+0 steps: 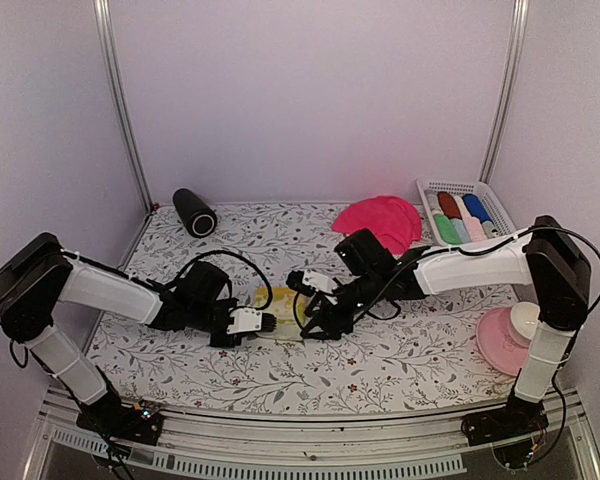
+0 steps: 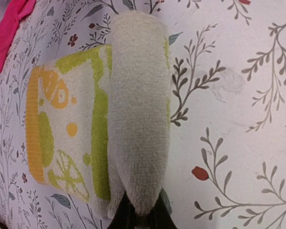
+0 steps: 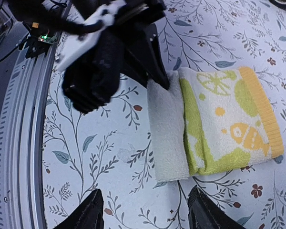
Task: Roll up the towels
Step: Roll the towel at the center of the board.
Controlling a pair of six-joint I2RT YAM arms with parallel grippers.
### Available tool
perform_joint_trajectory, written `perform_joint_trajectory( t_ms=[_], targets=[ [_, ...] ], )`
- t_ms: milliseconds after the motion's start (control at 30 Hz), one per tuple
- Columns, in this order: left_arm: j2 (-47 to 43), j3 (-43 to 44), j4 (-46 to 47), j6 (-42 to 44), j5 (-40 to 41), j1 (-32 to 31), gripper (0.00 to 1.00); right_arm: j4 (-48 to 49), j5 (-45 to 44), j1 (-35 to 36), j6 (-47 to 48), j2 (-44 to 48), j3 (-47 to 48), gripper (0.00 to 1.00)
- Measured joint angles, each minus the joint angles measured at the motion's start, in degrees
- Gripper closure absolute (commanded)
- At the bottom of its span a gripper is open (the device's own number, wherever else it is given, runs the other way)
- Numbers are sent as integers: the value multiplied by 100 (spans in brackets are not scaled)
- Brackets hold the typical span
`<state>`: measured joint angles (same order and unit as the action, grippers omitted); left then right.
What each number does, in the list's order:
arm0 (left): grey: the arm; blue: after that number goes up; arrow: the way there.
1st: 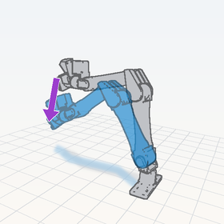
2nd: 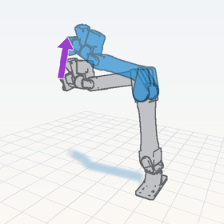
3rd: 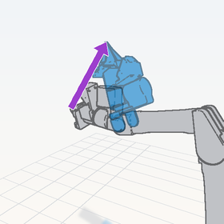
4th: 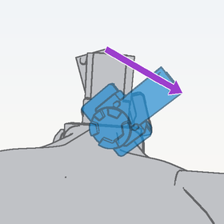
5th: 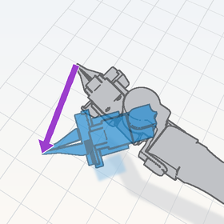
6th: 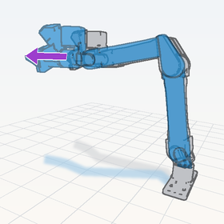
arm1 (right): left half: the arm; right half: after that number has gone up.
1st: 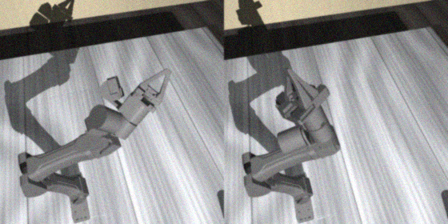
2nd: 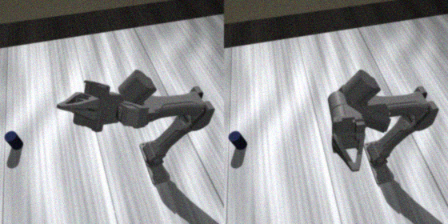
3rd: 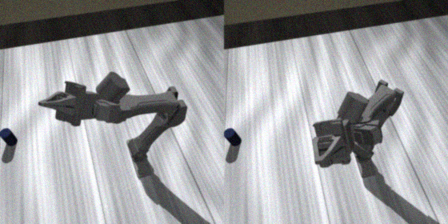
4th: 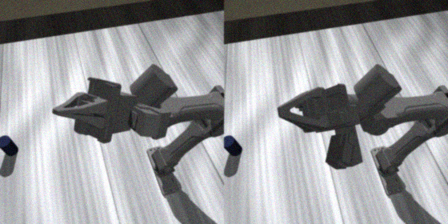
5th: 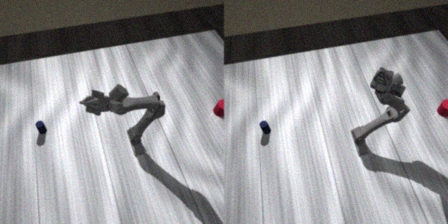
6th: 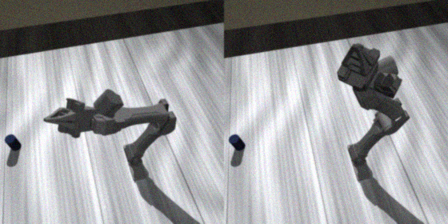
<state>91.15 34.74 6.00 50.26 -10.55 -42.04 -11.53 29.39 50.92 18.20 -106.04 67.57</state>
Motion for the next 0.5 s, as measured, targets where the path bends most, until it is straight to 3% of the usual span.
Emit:
perform_joint_trajectory(
  t_ms=[233,500],
  targets=[
    [295,654,-942,-350,-732,374,94,1093,-691,715,586,214,-704,39],
    [702,1187,-1458,-468,-1161,557,93,1707,-1602,997,999,-415,-520,39]
  ],
)
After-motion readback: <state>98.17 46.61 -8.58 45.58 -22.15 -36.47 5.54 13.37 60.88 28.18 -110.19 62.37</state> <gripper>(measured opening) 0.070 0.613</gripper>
